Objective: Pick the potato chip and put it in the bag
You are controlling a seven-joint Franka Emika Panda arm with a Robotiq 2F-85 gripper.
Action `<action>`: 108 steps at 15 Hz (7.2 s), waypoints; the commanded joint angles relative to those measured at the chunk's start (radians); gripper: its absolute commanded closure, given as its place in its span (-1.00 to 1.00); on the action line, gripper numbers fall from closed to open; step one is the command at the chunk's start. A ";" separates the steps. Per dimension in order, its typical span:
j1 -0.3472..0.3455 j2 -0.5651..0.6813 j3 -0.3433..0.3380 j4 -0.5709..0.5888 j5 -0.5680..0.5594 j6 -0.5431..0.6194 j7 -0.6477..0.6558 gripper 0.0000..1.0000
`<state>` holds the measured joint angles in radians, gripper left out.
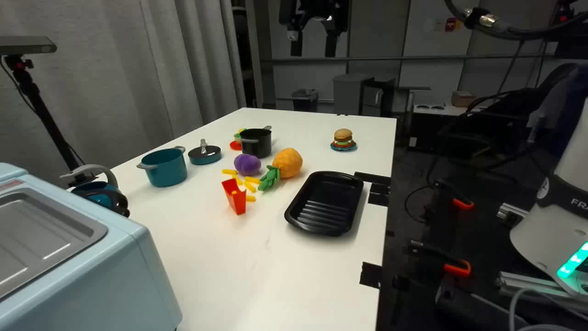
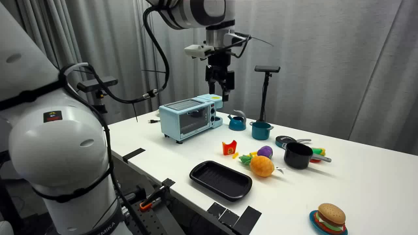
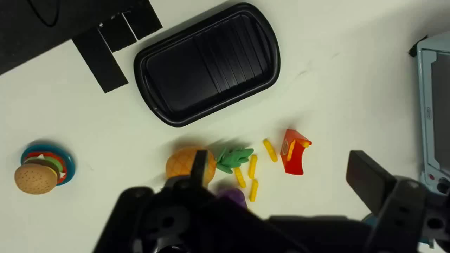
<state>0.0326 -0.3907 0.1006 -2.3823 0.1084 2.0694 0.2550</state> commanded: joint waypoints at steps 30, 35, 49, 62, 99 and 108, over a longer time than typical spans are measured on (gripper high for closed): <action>0.001 0.000 -0.001 -0.001 -0.001 -0.002 0.000 -1.00; 0.001 0.000 -0.001 -0.001 -0.001 -0.002 0.000 -1.00; -0.003 0.039 0.005 0.021 -0.011 0.009 0.017 -1.00; 0.027 0.424 0.023 0.191 -0.102 0.228 0.041 -1.00; 0.127 0.981 -0.075 0.534 -0.115 0.568 0.117 -1.00; 0.146 1.134 -0.122 0.656 -0.088 0.618 0.147 -1.00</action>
<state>0.1557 0.6830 0.0105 -1.8057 -0.0018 2.6806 0.3893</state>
